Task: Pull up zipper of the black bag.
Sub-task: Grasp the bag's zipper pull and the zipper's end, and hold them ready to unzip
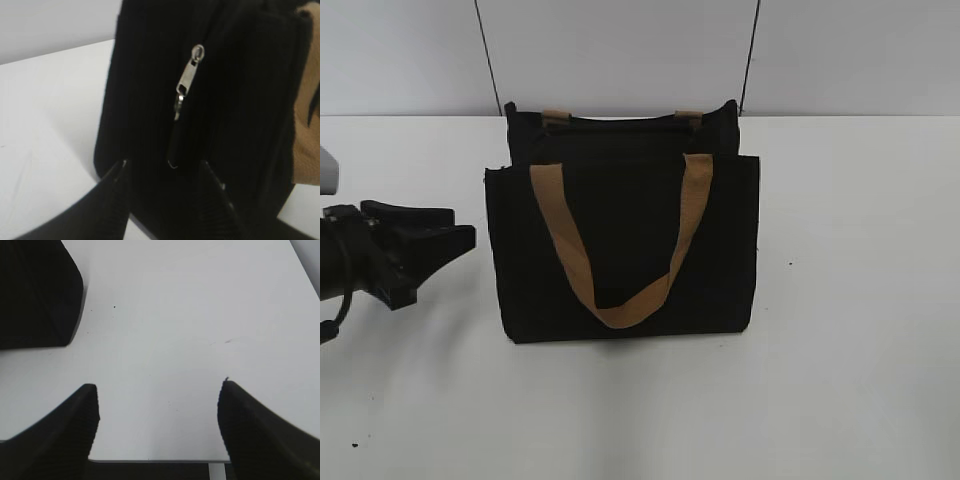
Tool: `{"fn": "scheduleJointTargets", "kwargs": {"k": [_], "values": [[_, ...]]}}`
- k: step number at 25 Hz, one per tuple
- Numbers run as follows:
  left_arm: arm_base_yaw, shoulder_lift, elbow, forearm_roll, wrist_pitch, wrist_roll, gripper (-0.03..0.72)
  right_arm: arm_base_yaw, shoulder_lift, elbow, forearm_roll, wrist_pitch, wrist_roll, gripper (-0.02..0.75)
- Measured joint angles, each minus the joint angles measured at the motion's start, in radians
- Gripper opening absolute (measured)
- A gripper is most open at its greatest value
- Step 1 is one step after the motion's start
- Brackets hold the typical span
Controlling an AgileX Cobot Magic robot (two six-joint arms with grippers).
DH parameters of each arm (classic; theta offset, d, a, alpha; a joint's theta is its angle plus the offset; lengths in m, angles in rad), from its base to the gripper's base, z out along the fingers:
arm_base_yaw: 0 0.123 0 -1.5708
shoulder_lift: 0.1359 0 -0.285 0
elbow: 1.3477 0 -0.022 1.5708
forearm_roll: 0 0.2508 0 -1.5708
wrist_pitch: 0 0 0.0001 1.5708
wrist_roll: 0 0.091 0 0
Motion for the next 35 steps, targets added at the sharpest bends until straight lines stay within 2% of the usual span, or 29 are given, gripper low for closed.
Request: {"fn": "scheduleJointTargets", "kwargs": {"k": [6, 14, 21, 23, 29, 31, 35], "values": [[0.0, 0.209, -0.145, 0.134, -0.09, 0.021, 0.342, 0.0, 0.0, 0.0, 0.0, 0.0, 0.0, 0.565], [-0.017, 0.348, -0.304, 0.233, -0.117, 0.026, 0.342, 0.0, 0.0, 0.0, 0.0, 0.0, 0.0, 0.565], [-0.059, 0.403, -0.358, 0.221, -0.122, 0.026, 0.339, 0.0, 0.0, 0.0, 0.0, 0.0, 0.0, 0.565], [-0.071, 0.42, -0.365, 0.199, -0.122, 0.026, 0.307, 0.0, 0.0, 0.0, 0.0, 0.0, 0.0, 0.565], [-0.102, 0.423, -0.366, 0.102, -0.122, 0.026, 0.07, 0.0, 0.0, 0.0, 0.0, 0.0, 0.0, 0.565], [-0.105, 0.423, -0.366, 0.095, -0.121, 0.026, 0.04, 0.0, 0.0, 0.0, 0.0, 0.0, 0.0, 0.565], [-0.105, 0.417, -0.358, 0.093, -0.118, 0.026, 0.038, 0.0, 0.0, 0.0, 0.0, 0.0, 0.0, 0.565]]}}
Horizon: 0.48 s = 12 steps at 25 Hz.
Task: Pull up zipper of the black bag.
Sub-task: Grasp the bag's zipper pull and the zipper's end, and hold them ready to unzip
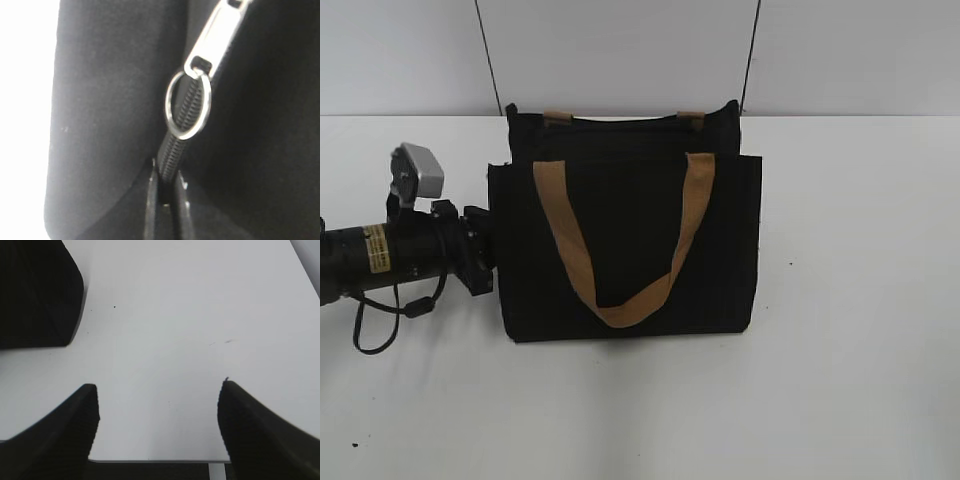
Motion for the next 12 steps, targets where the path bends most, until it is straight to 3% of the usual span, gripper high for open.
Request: {"fn": "scheduleJointTargets", "kwargs": {"k": [12], "values": [[-0.001, -0.32, 0.103, -0.071, 0.268, -0.007, 0.036, 0.0, 0.0, 0.0, 0.0, 0.0, 0.0, 0.565]]}}
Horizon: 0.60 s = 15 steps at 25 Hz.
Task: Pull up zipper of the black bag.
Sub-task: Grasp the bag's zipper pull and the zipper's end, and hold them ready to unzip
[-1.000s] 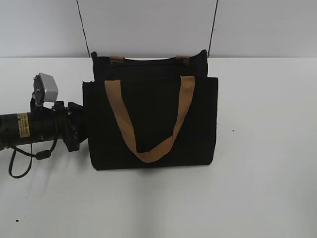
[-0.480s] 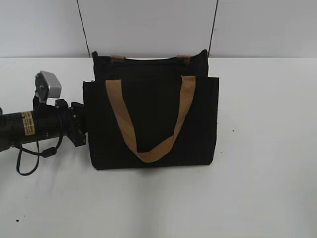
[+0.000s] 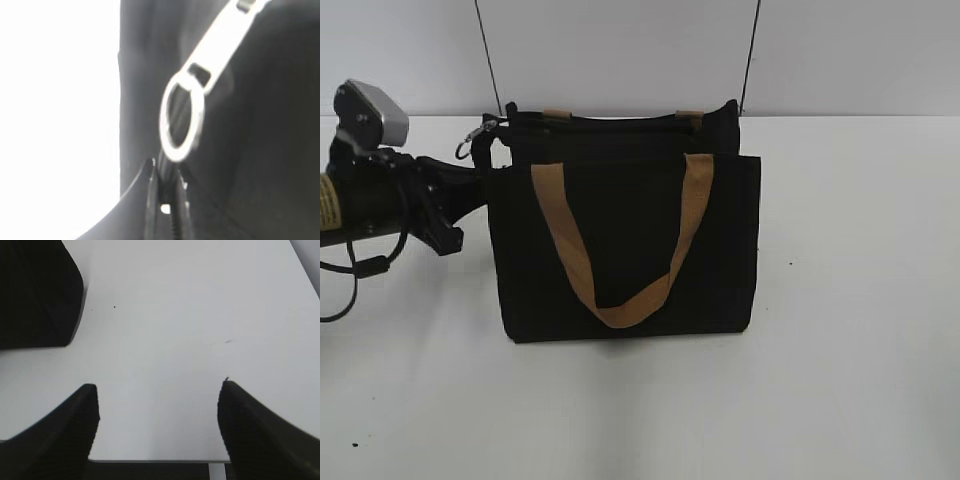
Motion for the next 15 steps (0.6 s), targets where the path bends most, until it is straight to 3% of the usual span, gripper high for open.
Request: {"fn": "scheduleJointTargets", "kwargs": {"k": [7, 15], "values": [[0.0, -0.09, 0.001, 0.16, 0.061, -0.211, 0.036, 0.0, 0.0, 0.0, 0.0, 0.0, 0.0, 0.565], [0.0, -0.229, -0.001, 0.196, 0.194, -0.338, 0.036, 0.0, 0.0, 0.0, 0.054, -0.003, 0.002, 0.565]]}}
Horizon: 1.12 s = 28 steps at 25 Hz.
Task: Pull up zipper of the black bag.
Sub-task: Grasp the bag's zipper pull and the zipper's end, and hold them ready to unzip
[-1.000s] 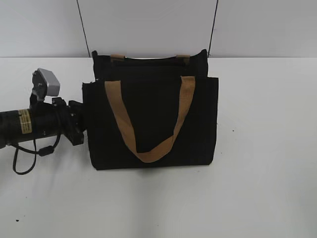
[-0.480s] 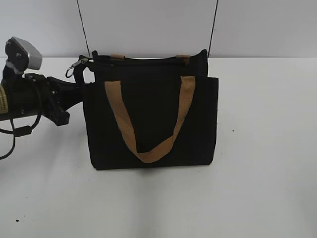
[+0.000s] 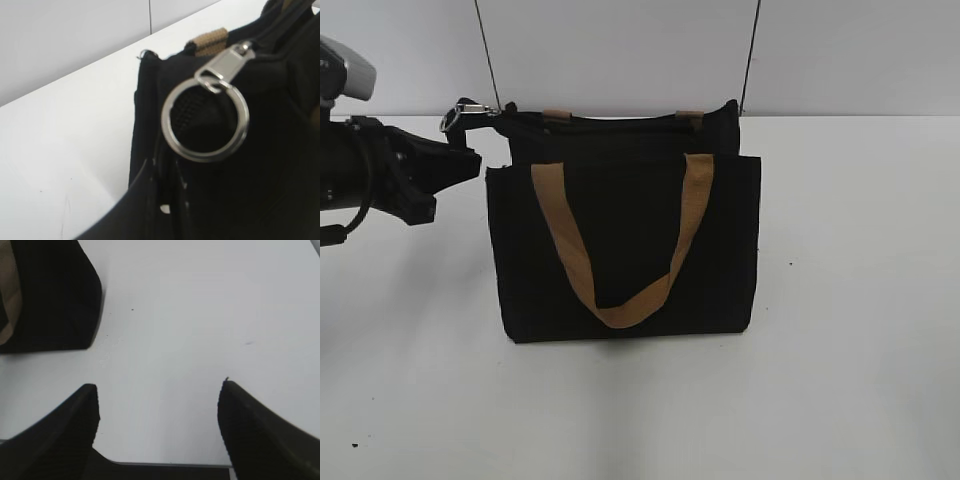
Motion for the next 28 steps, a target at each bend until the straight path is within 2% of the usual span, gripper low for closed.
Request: {"fn": "scheduleJointTargets", "kwargs": {"k": [3, 9, 16, 22, 25, 28], "values": [[0.0, -0.014, -0.015, 0.03, 0.005, -0.072, 0.036, 0.0, 0.0, -0.003, 0.067, -0.03, 0.001, 0.565], [0.0, -0.027, -0.073, 0.128, 0.007, -0.22, 0.036, 0.0, 0.058, -0.007, 0.265, -0.196, 0.029, 0.565], [0.0, -0.027, -0.098, 0.147, 0.012, -0.266, 0.036, 0.0, 0.426, -0.067, 0.435, -0.206, -0.216, 0.547], [0.0, -0.027, -0.121, 0.187, 0.038, -0.273, 0.036, 0.007, 0.773, -0.215, 0.462, -0.204, -0.311, 0.524], [0.0, -0.027, -0.127, 0.23, 0.081, -0.273, 0.036, 0.08, 0.928, -0.288, 0.46, -0.207, -0.313, 0.524], [0.0, -0.027, -0.135, 0.273, 0.125, -0.273, 0.036, 0.245, 1.041, -0.352, 0.442, -0.247, -0.267, 0.524]]}}
